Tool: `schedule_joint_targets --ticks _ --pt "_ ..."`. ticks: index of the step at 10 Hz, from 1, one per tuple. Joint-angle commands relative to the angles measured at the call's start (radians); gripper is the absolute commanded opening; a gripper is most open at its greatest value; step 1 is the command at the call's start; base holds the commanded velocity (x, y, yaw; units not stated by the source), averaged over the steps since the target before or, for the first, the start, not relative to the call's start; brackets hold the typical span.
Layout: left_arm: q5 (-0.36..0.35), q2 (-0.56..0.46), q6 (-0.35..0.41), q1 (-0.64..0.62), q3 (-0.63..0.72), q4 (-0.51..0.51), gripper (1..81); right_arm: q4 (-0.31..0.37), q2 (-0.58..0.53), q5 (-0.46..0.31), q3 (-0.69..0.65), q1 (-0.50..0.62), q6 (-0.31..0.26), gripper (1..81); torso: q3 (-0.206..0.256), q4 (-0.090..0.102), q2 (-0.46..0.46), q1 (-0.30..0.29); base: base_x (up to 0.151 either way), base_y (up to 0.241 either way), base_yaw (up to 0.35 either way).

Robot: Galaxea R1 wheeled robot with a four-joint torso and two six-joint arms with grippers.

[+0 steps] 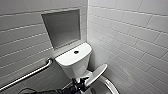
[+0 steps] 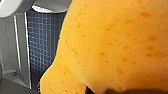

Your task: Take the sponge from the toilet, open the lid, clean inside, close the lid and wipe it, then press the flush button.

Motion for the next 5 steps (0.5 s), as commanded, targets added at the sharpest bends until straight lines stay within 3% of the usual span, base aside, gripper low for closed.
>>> schedule_joint_targets --ticks 1,5 --pt "-0.045 -0.040 -0.002 -0.160 0.025 0.012 81.1 -0.007 -0.038 -0.048 0.031 0.006 0.001 1.0 0.000 0.000 0.000 0.000 0.000 0.000 0.000" --pt "-0.115 -0.193 -0.063 -0.157 0.039 0.016 81.1 -0.010 -0.043 -0.045 0.041 0.003 -0.001 1.0 0.000 0.000 0.000 0.000 0.000 0.000 0.000"
